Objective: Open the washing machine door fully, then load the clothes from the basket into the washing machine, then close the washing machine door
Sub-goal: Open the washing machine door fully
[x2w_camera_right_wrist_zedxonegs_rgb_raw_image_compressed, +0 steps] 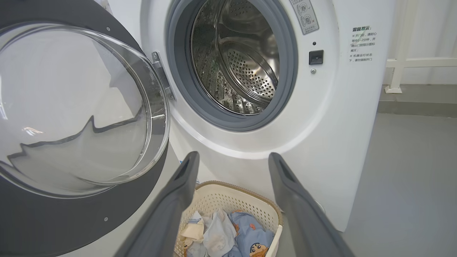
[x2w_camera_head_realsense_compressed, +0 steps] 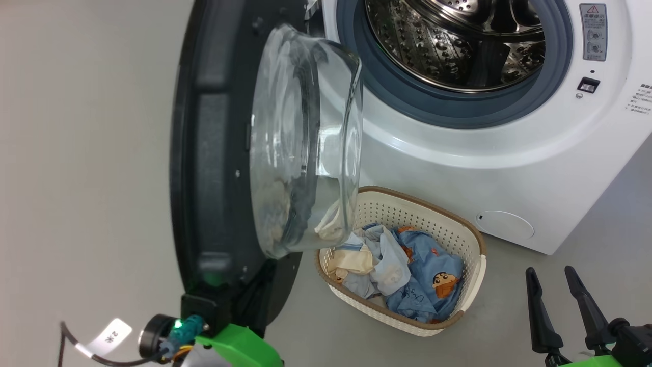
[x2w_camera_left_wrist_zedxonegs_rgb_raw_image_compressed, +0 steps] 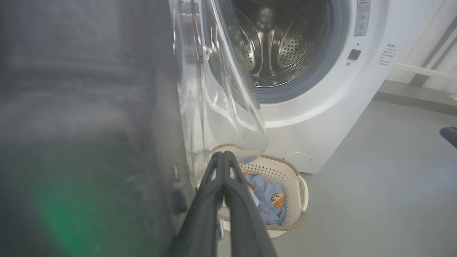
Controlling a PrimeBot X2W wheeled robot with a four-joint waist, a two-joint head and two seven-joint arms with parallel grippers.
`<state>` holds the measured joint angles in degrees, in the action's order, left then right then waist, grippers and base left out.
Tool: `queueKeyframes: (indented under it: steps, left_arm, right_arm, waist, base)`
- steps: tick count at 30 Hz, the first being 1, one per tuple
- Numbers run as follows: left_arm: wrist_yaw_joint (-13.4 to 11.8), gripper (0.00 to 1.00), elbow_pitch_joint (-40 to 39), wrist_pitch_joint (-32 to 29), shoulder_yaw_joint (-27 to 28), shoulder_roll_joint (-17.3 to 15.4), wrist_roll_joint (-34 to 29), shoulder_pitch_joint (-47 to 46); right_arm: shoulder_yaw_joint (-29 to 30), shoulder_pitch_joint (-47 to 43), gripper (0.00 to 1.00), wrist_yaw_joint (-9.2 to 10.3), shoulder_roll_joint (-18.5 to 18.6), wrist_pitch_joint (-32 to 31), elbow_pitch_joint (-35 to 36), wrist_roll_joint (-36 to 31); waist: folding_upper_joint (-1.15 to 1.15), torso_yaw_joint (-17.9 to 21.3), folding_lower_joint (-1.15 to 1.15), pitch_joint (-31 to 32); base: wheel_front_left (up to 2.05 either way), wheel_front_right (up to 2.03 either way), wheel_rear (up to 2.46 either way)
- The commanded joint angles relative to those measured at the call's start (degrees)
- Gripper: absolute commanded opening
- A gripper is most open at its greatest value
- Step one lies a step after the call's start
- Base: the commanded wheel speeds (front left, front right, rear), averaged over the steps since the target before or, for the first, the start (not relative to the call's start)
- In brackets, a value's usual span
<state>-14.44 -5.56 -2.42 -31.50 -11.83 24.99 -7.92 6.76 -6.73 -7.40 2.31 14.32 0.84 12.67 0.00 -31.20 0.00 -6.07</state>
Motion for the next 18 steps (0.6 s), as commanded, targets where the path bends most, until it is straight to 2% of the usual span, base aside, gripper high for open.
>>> queueKeyframes:
  steps: [1, 11, 18]
  left_arm:
    - [-0.9, 0.0, -0.5, 0.6, 3.3, -1.7, -0.3, -1.7]
    - [-3.2, 0.0, 5.9, 4.3, 9.5, -3.1, 1.0, -3.7]
    - [-4.0, 0.0, 13.2, 7.6, 13.3, -3.3, 2.3, -6.5]
  right_arm:
    - [-1.6, 2.1, 1.0, -0.09, 0.9, 0.7, 1.1, -0.6]
    - [-1.6, 1.9, 1.0, -0.09, 1.5, 0.7, 1.1, -0.7]
    - [-1.1, 1.4, 1.0, -0.09, 1.9, 0.7, 1.4, -1.0]
  waist:
    - [0.0, 0.0, 0.0, 0.0]
    - [0.0, 0.0, 0.0, -0.2]
    - [0.0, 0.0, 0.0, -0.6]
  base:
    - [0.0, 0.0, 0.0]
    - [0.0, 0.0, 0.0]
    - [0.0, 0.0, 0.0]
